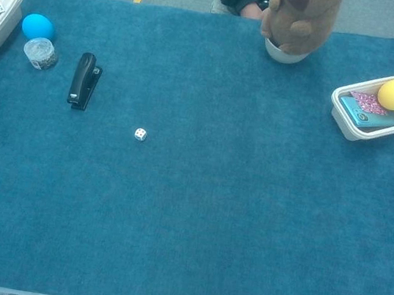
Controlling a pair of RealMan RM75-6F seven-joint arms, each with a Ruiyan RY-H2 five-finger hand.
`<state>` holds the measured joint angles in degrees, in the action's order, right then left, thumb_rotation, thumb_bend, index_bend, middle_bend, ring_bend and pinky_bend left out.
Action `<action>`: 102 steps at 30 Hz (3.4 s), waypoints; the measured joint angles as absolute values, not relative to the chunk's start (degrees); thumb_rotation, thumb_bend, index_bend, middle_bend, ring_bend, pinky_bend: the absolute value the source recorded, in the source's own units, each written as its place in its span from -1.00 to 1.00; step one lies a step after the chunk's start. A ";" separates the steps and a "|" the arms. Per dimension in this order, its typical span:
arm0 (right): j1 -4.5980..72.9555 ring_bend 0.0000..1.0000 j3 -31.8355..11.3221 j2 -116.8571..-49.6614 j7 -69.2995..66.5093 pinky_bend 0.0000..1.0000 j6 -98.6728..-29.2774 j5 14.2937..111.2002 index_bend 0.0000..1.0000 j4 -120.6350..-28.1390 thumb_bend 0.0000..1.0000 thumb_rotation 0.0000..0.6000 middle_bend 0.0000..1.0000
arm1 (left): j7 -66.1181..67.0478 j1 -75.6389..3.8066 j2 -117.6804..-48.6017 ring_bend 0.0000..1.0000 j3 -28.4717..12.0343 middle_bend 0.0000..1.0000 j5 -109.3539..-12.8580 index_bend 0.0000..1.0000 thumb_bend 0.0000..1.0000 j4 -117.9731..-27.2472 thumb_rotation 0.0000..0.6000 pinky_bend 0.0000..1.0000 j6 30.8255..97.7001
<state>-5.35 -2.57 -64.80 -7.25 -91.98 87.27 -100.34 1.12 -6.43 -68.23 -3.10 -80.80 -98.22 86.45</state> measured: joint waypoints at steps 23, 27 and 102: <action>-4.70 -0.97 -2.68 -64.90 -7.54 -0.87 -91.34 87.15 -0.25 -100.12 -0.42 1.00 -0.54 | -2.98 -10.21 -65.88 0.26 -3.68 0.56 -84.57 -0.65 -0.27 -98.58 1.00 0.50 79.90; -4.69 -0.97 -2.79 -64.88 -7.54 -0.87 -91.15 86.57 -0.25 -99.90 -0.42 1.00 -0.54 | -2.93 -12.60 -65.52 0.64 -3.53 0.96 -85.59 -0.62 -0.27 -98.51 1.00 0.77 76.09; -2.78 -0.97 -4.14 -65.20 -8.83 -0.87 -87.88 82.61 -0.25 -97.24 -0.42 1.00 -0.54 | 5.64 -42.66 -78.33 1.00 0.58 1.00 -65.86 -0.92 -0.27 -95.19 0.23 1.00 34.97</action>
